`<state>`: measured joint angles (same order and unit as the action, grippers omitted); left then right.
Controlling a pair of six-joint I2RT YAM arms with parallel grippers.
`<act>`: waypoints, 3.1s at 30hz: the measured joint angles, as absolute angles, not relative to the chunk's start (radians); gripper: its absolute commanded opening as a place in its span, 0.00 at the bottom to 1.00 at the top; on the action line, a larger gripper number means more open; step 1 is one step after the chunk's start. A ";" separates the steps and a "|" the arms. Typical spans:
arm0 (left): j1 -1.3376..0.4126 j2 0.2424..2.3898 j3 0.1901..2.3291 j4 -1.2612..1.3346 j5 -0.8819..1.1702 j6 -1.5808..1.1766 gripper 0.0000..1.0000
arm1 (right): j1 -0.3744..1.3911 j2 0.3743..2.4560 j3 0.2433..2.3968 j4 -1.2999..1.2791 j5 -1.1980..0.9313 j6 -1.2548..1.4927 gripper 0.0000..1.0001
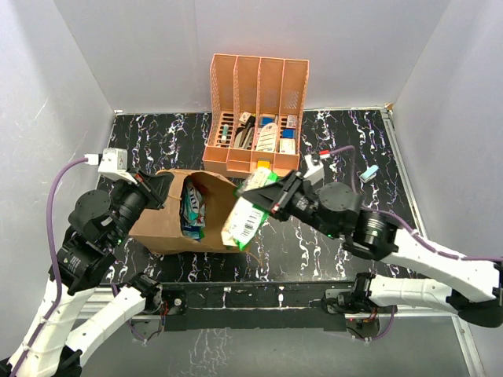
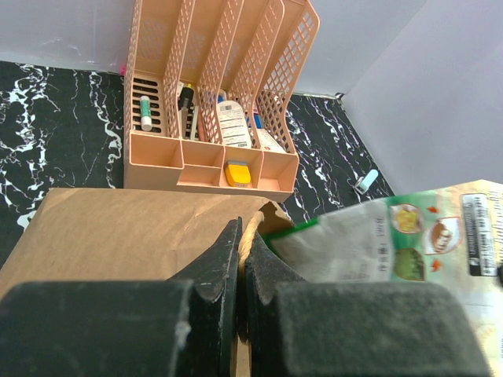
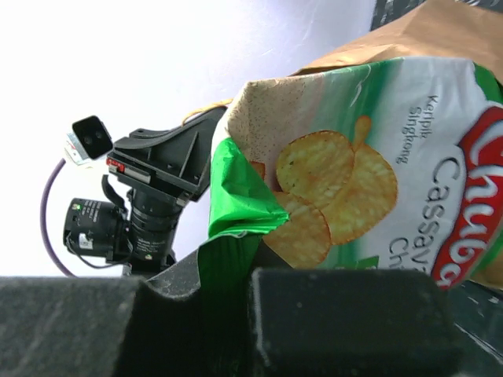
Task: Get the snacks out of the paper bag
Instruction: Take out the snack from the paper bag, then place the snack at the center of the board.
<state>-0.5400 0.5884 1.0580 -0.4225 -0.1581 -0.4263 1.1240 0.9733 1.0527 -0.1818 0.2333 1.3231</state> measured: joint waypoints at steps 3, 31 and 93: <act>-0.540 0.588 1.058 -0.423 -0.166 -0.419 0.00 | 1.124 0.897 1.063 -0.301 0.263 1.280 0.07; -0.540 0.585 1.058 -0.436 -0.187 -0.401 0.00 | 1.123 0.622 1.010 -0.991 1.184 1.155 0.07; -0.540 0.560 1.073 -0.479 -0.130 -0.483 0.00 | -0.210 0.679 0.247 -0.513 -0.026 1.019 0.31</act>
<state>-0.5400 0.5602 1.0733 -0.4786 -0.1295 -0.4831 -0.2100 0.6792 0.2470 -0.5129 -0.0257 1.0187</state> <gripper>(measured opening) 0.008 0.284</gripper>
